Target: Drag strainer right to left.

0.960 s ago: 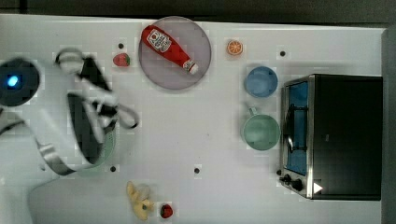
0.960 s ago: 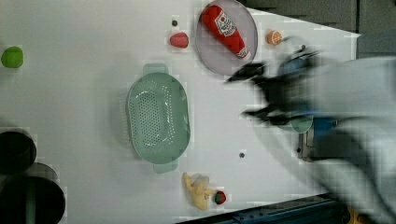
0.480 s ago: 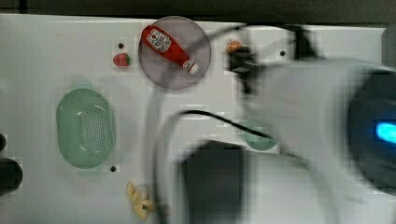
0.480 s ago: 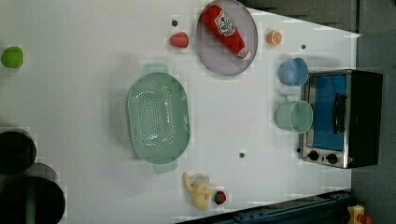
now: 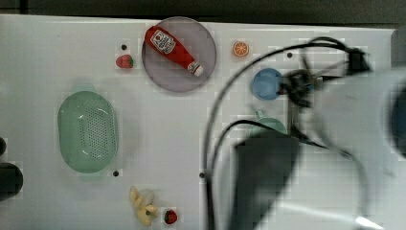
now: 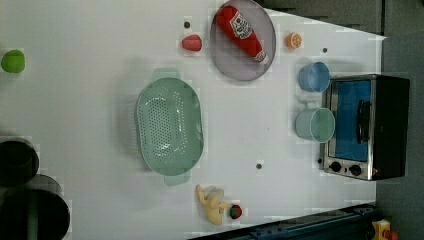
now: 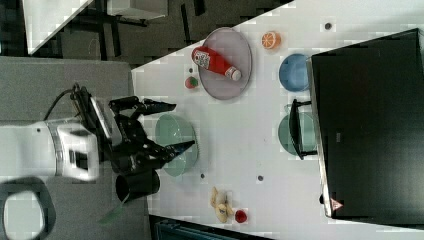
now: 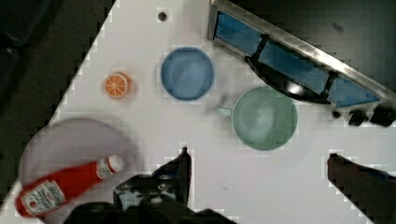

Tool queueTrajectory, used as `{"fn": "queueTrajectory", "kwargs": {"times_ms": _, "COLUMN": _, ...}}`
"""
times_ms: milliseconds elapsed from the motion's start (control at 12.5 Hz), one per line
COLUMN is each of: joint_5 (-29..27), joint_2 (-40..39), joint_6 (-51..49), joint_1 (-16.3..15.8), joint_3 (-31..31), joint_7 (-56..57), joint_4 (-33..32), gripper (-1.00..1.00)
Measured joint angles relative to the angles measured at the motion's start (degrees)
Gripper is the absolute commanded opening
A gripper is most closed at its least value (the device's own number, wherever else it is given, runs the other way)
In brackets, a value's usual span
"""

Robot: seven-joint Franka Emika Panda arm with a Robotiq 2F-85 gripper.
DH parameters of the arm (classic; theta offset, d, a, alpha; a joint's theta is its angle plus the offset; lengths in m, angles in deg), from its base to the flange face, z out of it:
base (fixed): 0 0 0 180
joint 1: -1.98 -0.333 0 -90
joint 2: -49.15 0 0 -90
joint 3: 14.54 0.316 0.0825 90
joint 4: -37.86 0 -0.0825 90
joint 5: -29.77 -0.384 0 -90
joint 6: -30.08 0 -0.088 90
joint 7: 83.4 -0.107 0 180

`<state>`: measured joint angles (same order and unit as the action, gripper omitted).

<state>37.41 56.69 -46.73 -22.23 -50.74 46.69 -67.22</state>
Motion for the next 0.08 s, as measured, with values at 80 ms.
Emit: {"fn": "queueTrajectory", "kwargs": {"times_ms": 80, "joint_5": -0.20, "joint_2": -0.96, "joint_6": -0.41, "joint_1": -0.42, "joint_3": 2.35, "joint_7": 0.23, "joint_4": -0.56, "gripper": 1.00}}
